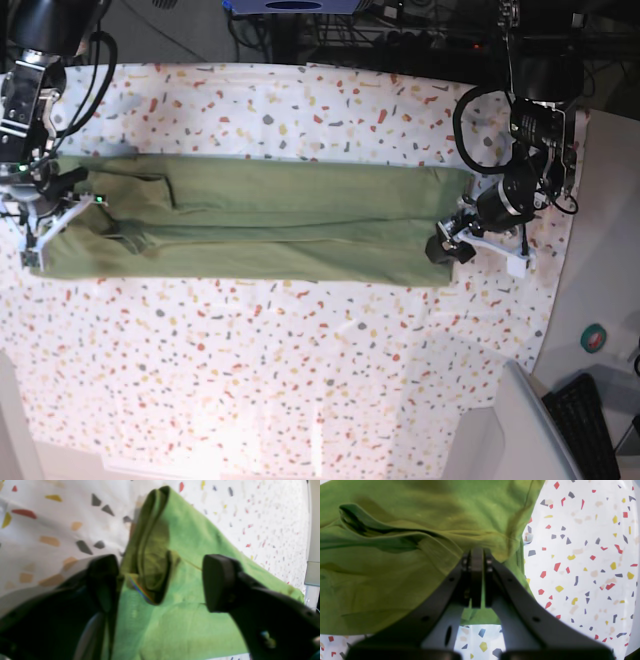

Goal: Layout the t-shirt on the table in an organized manner, then fold the t-shirt properly
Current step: 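Pull the strip ends apart with both grippers to straighten it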

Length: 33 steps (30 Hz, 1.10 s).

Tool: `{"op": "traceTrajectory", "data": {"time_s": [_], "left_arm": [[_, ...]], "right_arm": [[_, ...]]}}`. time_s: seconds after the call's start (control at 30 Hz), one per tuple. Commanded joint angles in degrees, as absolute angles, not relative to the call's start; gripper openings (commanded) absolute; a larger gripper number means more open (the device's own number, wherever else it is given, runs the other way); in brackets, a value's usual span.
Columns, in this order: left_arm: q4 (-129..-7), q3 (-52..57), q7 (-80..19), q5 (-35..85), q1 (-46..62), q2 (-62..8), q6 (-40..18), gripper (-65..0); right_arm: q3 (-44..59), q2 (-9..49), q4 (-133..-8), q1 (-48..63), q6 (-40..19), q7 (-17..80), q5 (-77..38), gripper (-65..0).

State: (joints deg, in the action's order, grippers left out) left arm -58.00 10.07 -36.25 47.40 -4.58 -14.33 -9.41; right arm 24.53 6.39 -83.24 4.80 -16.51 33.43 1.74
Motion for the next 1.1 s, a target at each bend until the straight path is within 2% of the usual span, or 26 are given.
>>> {"op": "traceTrajectory", "data": {"time_s": [0.0, 0.13, 0.2, 0.33, 0.57, 0.77, 0.9, 1.07], "left_arm": [[-57.89, 9.89, -38.46, 46.29, -4.09, -14.37, -8.31, -20.6], [-57.54, 9.8, -38.55, 46.29, -4.09, -14.37, -8.31, -29.9], [-57.54, 9.8, -38.55, 46.29, -4.09, -14.37, -8.31, -39.8], [-57.36, 9.8, -38.55, 46.29, -4.18, -14.46, -8.31, -65.0], [-58.24, 10.59, -38.29, 40.4, -4.97, -17.36, -8.31, -65.0], [-65.71, 9.89, -38.55, 37.41, -3.74, -19.82, -8.13, -65.0], [-74.07, 9.89, -38.64, 37.41, 0.84, -19.47, -7.96, -65.0], [-83.82, 9.54, -38.64, 37.41, 6.46, -15.25, -7.96, -65.0]], "right_arm": [[24.75, 7.08, -84.18, 4.09, -16.57, 32.4, 1.45, -65.0], [24.57, 7.08, -84.18, 4.79, -16.57, 32.31, 1.19, -65.0], [24.57, 7.08, -84.18, 4.79, -16.57, 32.4, 1.19, -65.0], [24.57, 6.99, -84.18, 4.97, -16.57, 32.4, 1.19, -65.0], [24.75, 6.99, -84.7, 6.29, -16.57, 32.31, 1.1, -65.0], [24.66, 6.99, -84.7, 7.08, -16.57, 32.22, 1.1, -65.0], [24.84, 6.99, -84.7, 7.16, -16.57, 32.22, 1.1, -65.0], [24.84, 6.99, -84.7, 7.08, -16.57, 32.13, 1.1, -65.0]]}}
